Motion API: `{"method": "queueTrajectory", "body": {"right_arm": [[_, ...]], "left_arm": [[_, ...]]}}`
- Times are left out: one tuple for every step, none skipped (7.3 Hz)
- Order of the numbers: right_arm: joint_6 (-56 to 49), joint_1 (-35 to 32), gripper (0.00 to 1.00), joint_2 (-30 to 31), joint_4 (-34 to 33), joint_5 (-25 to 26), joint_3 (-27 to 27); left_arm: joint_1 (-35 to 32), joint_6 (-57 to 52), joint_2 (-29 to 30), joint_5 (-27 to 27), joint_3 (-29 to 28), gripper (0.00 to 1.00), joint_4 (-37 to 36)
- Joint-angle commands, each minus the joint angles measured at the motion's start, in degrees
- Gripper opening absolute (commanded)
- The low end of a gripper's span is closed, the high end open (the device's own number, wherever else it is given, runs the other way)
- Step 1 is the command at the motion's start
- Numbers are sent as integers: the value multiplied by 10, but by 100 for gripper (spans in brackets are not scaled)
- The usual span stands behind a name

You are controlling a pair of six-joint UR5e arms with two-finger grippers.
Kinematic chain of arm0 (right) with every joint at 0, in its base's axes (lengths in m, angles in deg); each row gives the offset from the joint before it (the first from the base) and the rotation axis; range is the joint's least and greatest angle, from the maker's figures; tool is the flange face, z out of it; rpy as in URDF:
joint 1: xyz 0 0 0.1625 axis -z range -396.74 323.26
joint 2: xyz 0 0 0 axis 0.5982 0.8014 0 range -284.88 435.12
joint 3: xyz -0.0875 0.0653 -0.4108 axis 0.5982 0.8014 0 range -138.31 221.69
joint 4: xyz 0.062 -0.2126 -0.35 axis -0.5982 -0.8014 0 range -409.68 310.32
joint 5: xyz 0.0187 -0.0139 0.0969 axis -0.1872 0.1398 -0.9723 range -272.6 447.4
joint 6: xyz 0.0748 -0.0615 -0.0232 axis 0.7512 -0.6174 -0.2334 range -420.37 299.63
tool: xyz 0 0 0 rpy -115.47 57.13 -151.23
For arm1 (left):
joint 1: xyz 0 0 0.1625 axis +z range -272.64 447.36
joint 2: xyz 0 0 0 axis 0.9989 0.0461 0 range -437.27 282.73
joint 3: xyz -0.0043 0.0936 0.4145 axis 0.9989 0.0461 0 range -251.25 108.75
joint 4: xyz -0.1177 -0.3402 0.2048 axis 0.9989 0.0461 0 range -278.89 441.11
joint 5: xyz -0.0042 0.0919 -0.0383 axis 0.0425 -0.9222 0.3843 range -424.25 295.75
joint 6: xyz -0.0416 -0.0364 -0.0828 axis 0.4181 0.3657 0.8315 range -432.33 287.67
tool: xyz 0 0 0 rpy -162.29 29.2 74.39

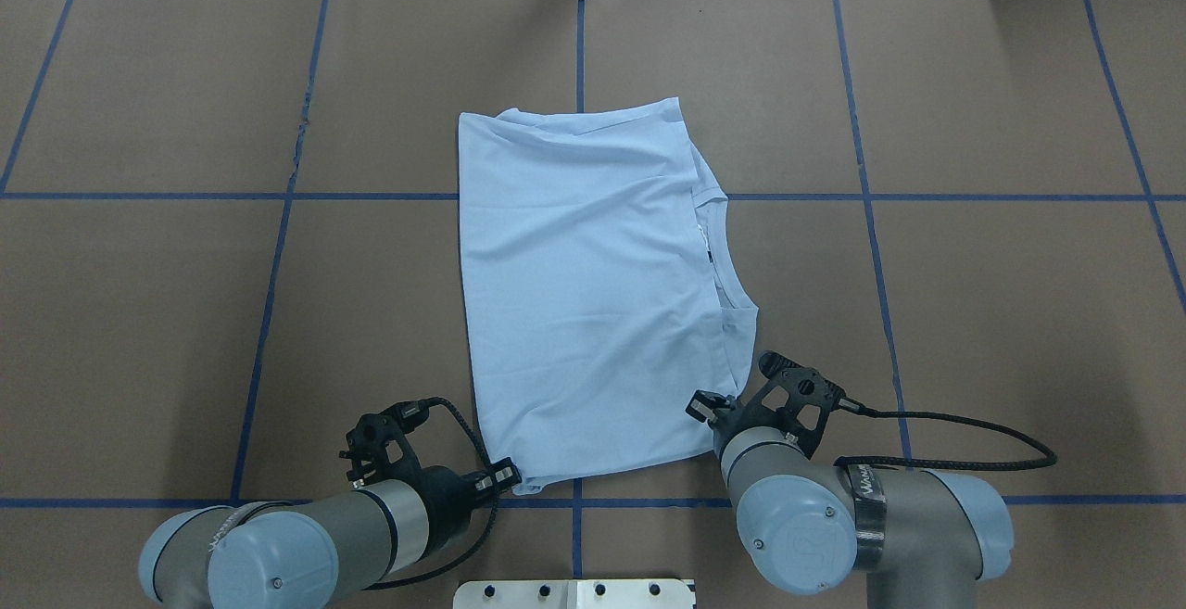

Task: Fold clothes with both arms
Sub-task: 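Lower both grippers and close them on the shirt's near corners, then lift the near edge with both grippers and fold it away from the robot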

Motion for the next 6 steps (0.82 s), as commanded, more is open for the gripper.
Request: {"method": "queueTrajectory", "body": {"right_arm": [[-3, -6, 0, 1, -6, -3, -50], [-4, -7, 0, 1, -51, -4, -110], [-4, 0, 0, 1, -114, -9, -185], [-3, 9, 0, -1, -175, -21, -250], [-3, 11, 0, -1, -213, -34, -300], [-3, 10, 0, -1, -225, -39, -315]], "left_arm": [[-8, -6, -6, 17, 33, 0, -2], [-28, -17, -8, 57, 91, 0, -40], [-36, -19, -7, 89, 174, 0, -134], [-38, -28, -1, 108, 246, 0, -212], [-43, -30, 1, 124, 294, 0, -260], [-56, -30, 14, 144, 314, 0, -301]]}}
